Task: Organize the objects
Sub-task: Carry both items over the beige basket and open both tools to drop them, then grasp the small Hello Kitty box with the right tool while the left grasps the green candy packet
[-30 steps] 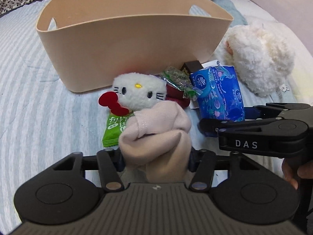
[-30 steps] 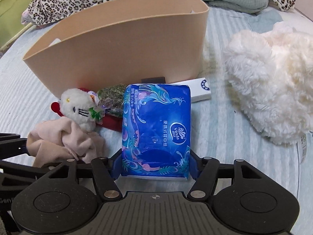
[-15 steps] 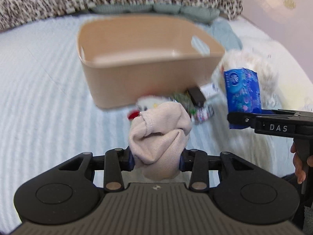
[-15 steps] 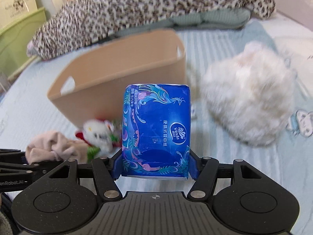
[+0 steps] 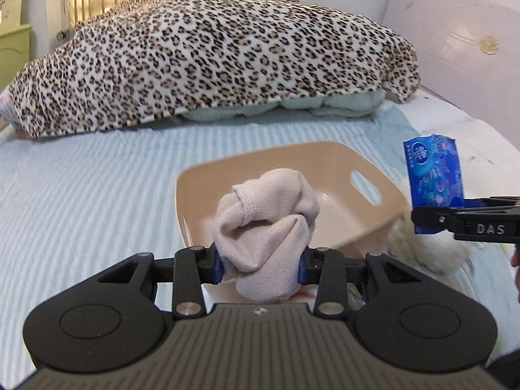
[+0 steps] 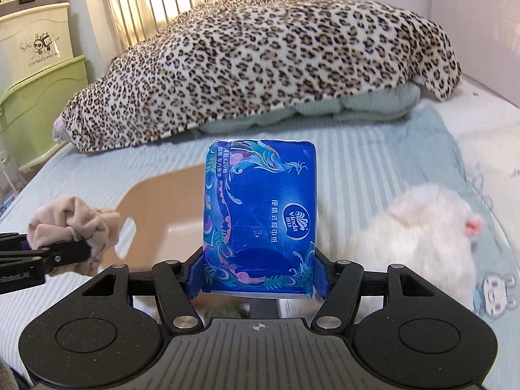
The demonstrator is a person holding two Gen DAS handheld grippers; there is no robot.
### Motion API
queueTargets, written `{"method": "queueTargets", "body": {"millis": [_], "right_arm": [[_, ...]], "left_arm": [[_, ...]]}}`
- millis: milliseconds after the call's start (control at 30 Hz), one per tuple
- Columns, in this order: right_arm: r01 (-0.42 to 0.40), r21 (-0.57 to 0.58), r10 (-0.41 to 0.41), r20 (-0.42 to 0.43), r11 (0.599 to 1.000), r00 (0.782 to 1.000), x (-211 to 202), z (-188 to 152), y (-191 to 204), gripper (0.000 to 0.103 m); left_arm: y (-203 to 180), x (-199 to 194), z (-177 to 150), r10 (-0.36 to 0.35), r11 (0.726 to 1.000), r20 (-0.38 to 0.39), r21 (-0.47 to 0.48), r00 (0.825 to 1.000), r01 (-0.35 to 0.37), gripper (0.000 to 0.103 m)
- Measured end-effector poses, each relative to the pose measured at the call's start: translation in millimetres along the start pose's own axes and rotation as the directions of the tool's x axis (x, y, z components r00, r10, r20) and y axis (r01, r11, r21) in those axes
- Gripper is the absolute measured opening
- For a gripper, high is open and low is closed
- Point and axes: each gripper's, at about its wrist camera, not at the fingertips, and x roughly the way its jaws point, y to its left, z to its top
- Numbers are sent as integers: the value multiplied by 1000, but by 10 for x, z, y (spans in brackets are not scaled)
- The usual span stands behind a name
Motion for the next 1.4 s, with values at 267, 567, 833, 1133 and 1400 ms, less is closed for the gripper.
{"method": "queueTargets", "body": {"millis": [267,567,833,1133,1400], "right_arm": [[5,-29,-6,-18,1000,1000,487,228,133,60],[14,-39,-19,-124,999,992,1131,118,242,60],[4,-40,-10,-160,999,987,1187,97,255,71],[17,-122,-27,-83,992,996,656,70,269,100],[26,-121,-40,-113,992,993,369,-227,142,101]], "left_arm": [[98,735,121,62,998,-87,-22,994,-64,42],[47,1356,-84,158,987,-218,30,963,-156,42],[-4,1142,-63,153,988,-207,27,966,-151,75],[-85,680,5,176,984,-159,40,971,-172,91],[-166,399,-235,159,987,-173,43,972,-154,91]]}}
